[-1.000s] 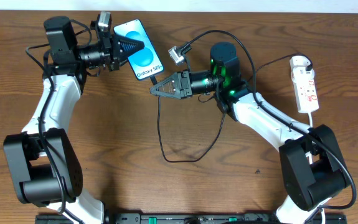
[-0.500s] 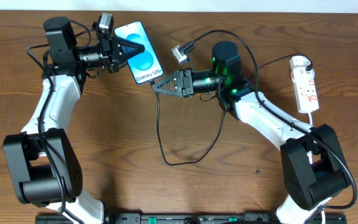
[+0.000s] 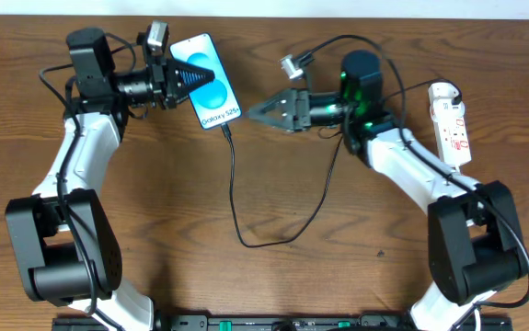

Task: Plug charger to phone and switch on socket
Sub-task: 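Open the right gripper and pull it back from the plugged phone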

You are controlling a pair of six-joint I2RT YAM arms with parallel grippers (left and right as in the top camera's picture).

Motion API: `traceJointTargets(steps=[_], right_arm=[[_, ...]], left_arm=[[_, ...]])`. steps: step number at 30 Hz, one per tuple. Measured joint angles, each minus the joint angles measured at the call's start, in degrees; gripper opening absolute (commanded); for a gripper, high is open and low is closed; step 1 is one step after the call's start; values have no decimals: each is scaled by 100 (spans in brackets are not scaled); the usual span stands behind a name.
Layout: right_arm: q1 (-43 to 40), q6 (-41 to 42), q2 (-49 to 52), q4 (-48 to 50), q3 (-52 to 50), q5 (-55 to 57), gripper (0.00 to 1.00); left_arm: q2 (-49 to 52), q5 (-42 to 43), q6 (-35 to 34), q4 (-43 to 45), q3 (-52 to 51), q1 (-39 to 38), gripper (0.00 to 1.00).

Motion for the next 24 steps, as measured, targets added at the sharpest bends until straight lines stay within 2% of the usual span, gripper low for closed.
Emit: traceJointTargets(steps=[6,11,18,21,24], right_arm=[[-223,-640,0,-1187,28,70,88],[-275,-1543,2,-2540,35,614,88],[-278,-2402,0,-3602,42,1482,88],[-302,-2680,0,-3982,55,1867,87],[-356,-2940,0,-4542,111,2361,87]], left_arm=[[205,31,310,-9,-203,-2,7],[533,-85,382,-4,-260,-85,7],[903,-498,514,-92,-280,-415,7],[955,-721,662,-376,-282,-538,7],[964,-1097,1016,-1141,-289,-579,7]])
